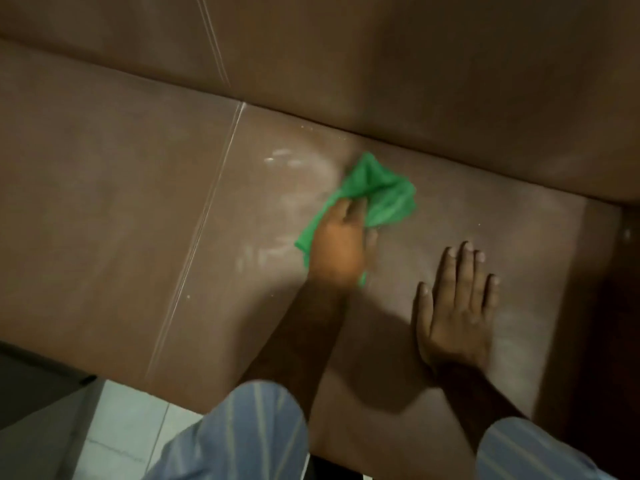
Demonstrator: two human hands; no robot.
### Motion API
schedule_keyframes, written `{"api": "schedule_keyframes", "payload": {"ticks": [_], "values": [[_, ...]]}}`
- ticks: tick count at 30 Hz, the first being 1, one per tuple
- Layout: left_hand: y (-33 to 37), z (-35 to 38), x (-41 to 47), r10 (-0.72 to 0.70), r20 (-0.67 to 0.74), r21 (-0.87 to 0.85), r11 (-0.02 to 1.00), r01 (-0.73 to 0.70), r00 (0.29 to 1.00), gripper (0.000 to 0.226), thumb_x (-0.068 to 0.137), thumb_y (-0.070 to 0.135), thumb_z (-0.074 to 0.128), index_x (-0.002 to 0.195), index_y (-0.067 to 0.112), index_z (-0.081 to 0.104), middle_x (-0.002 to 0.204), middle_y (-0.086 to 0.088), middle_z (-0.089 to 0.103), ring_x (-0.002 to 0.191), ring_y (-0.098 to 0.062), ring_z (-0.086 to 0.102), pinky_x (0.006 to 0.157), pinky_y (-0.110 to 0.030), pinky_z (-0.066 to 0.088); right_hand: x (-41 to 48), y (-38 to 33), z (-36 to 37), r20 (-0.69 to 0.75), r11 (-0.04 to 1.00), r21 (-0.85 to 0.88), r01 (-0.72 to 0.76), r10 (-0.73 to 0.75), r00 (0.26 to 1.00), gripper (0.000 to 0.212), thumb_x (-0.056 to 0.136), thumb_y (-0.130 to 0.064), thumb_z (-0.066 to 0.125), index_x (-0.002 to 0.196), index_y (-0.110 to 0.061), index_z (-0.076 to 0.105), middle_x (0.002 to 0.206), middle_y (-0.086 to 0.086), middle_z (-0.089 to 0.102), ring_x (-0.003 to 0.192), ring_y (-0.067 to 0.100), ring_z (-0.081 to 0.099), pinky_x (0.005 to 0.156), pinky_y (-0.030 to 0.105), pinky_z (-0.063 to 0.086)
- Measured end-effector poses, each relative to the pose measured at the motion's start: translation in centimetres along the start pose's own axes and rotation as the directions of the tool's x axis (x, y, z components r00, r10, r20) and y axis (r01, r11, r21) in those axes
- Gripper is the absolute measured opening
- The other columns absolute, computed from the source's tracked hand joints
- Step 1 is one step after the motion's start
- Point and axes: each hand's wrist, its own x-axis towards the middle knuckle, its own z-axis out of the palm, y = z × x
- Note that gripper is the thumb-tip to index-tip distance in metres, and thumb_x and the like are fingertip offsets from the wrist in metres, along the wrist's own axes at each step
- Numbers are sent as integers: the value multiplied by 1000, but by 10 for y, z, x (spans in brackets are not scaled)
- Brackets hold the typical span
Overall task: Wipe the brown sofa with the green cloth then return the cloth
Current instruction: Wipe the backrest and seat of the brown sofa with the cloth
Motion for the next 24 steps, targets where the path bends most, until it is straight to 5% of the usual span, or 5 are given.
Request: {"api": "schedule_keyframes", "payload": {"ticks": [5,11,15,18,24], "values": [[-89,-47,-108,239,244,72,962,-264,940,48,91,39,45,123,6,59,115,-24,64,103,-39,60,93,-42,42,1,0,-2,18,999,30,-21,21,1000,70,104,-39,31,165,-8,14,174,17,12,162,32,9,130,58,14],[-123,-74,-23,-485,-282,68,851,521,828,37,83,20,52,110,-5,58,109,-35,59,88,-51,58,73,-52,49,1,0,0,28,999,12,-29,29,999,70,105,-42,25,165,-9,11,175,16,9,162,32,7,130,57,13],[-58,-19,-47,6,-9,82,997,-5,1000,48,82,28,49,121,1,59,111,-27,65,100,-40,59,88,-43,45,0,0,2,-9,999,1,-37,37,999,69,105,-40,30,165,-9,13,174,16,12,162,32,9,130,56,12],[-66,-38,-122,357,390,-85,932,-352,849,45,81,27,50,123,13,59,115,-18,65,110,-25,50,96,-35,41,0,-1,0,-14,999,0,-35,35,999,69,104,-40,30,165,-9,15,174,17,14,162,32,11,130,57,14],[-144,-116,-60,13,73,174,984,-26,997,40,77,21,51,113,8,65,110,-23,66,100,-39,59,92,-36,44,1,-2,4,-9,999,21,-48,48,999,70,103,-40,28,164,-9,16,174,16,14,162,31,11,129,58,15]]}}
